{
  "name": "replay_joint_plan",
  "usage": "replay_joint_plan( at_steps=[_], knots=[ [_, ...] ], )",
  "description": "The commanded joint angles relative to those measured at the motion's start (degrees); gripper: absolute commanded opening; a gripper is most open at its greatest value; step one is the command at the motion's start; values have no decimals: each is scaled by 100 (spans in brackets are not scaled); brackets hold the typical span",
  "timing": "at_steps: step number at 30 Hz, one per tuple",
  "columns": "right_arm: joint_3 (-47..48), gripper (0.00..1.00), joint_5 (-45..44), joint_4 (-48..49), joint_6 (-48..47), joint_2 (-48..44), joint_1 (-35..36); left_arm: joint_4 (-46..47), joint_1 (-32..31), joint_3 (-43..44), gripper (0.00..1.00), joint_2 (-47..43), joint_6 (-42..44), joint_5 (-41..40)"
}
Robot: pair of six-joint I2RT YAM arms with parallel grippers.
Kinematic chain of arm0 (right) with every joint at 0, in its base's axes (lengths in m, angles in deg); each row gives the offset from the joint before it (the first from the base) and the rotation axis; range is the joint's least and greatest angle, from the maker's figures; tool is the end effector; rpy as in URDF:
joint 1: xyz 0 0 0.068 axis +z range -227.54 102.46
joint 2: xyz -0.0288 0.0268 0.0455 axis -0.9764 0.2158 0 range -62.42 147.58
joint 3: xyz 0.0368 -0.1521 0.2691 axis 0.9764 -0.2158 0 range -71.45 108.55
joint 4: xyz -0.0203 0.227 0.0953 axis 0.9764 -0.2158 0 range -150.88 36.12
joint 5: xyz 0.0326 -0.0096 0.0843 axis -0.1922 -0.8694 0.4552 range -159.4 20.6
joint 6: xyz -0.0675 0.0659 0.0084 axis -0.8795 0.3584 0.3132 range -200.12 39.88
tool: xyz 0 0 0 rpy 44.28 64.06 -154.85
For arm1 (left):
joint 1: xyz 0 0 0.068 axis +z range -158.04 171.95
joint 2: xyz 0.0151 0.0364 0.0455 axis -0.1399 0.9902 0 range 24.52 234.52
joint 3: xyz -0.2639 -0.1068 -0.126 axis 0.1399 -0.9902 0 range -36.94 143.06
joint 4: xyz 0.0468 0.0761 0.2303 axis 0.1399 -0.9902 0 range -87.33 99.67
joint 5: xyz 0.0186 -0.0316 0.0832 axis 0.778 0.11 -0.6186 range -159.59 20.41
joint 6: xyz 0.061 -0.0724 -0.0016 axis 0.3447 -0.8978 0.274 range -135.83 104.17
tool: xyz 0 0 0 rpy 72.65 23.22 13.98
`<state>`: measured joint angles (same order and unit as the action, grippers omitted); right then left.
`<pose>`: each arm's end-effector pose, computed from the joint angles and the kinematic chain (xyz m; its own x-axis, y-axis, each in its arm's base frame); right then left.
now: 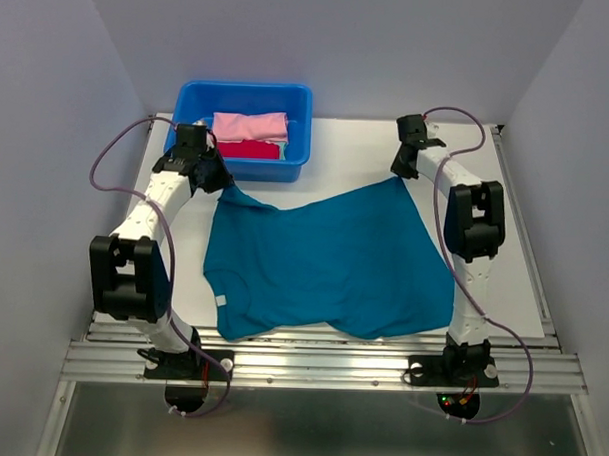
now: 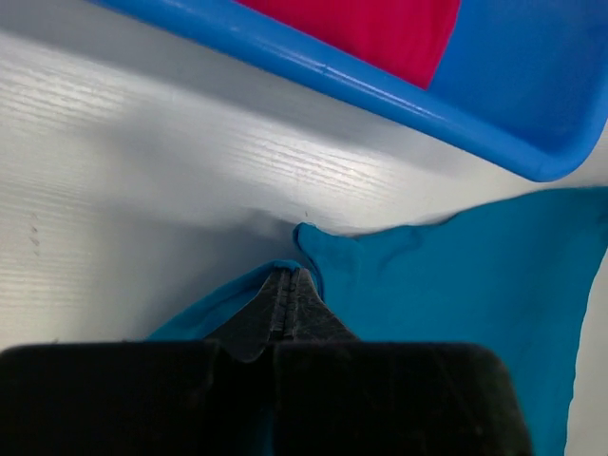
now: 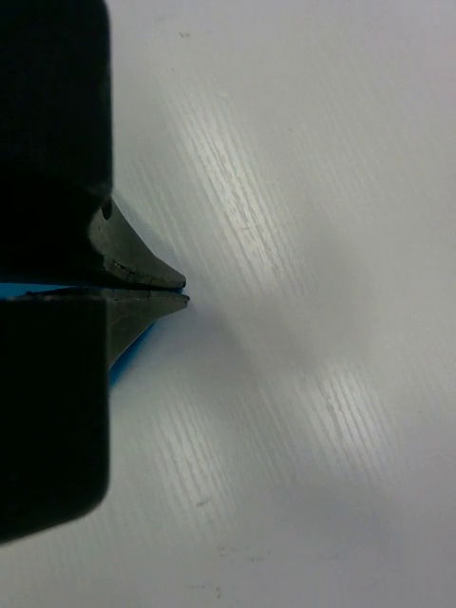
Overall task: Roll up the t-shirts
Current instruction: Flatten out the T-shirt at the center of the board.
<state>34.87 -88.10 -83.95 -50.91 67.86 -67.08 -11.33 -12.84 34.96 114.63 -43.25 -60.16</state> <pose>0.5374 0.0713 0.1812 -0.6881 0.3430 -0.6394 0.3999 0.9146 0.0603 0.3777 -0.0458 0.3022 -0.6554 -0.4009 -0.6401 -0.1046 0.8875 -0.4487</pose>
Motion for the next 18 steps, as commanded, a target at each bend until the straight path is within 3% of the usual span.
replay_joint_plan(
  at_steps=[1, 12, 18],
  knots=[
    [231, 1, -230, 9, 138, -950, -26, 70, -30, 736, 0, 94, 149, 68],
    [-401, 1, -504, 124, -117, -3277, -132, -116, -30, 2188, 0, -98, 466, 287],
    [-2006, 1, -397, 352, 14, -4738, -132, 174, -13, 2031, 0, -765, 378, 480]
  ],
)
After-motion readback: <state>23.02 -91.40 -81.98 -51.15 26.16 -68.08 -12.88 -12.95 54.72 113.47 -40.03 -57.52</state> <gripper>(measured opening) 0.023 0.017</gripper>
